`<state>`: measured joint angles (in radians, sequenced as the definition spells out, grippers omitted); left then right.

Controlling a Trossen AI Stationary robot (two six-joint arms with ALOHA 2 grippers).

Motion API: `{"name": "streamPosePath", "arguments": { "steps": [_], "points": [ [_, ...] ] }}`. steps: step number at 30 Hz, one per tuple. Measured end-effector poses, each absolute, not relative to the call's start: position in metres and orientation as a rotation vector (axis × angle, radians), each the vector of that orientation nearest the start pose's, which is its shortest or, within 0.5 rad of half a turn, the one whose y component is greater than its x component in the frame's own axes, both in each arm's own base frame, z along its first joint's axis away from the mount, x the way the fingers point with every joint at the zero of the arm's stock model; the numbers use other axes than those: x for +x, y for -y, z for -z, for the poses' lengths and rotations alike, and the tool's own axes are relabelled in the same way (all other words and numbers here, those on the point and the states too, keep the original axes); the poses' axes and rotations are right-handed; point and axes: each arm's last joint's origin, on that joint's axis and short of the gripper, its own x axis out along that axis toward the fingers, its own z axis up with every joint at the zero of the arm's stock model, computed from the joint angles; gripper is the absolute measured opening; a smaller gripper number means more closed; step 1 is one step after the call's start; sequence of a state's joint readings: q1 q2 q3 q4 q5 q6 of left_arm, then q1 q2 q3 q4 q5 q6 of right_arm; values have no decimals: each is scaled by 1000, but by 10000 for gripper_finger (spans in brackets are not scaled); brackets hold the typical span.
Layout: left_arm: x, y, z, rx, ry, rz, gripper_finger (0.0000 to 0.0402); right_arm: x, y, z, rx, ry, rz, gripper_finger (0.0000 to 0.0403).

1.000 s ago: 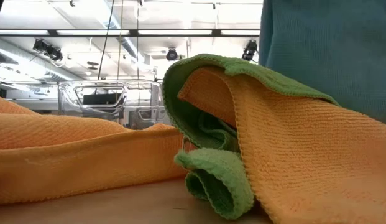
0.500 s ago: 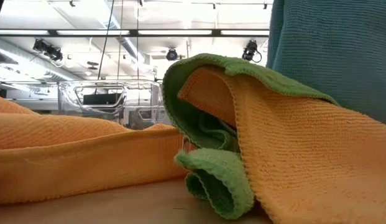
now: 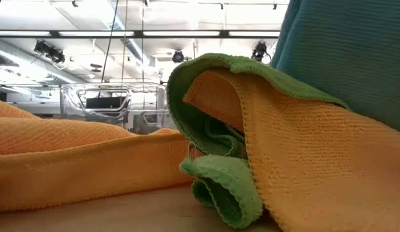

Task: Fold microfiber towels
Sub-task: Fold the left blue towel

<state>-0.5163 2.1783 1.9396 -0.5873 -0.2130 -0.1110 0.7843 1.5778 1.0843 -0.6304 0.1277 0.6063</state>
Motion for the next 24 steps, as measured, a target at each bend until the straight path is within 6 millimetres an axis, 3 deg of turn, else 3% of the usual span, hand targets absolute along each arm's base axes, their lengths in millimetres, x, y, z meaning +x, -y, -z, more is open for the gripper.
{"name": "streamPosePath", "arguments": {
  "steps": [8,13,24],
  "points": [
    [430,245,-232,166,-820,251,38,222,-224,-205,51,-1176,-278,23],
    [431,248,-223,159,-831,241,27,220,-227,-205,82,-1178,-264,38],
    [432,261,-216,69,-803,223,30,206,-244,-205,122,-1185,-302,169]
  ]
}}
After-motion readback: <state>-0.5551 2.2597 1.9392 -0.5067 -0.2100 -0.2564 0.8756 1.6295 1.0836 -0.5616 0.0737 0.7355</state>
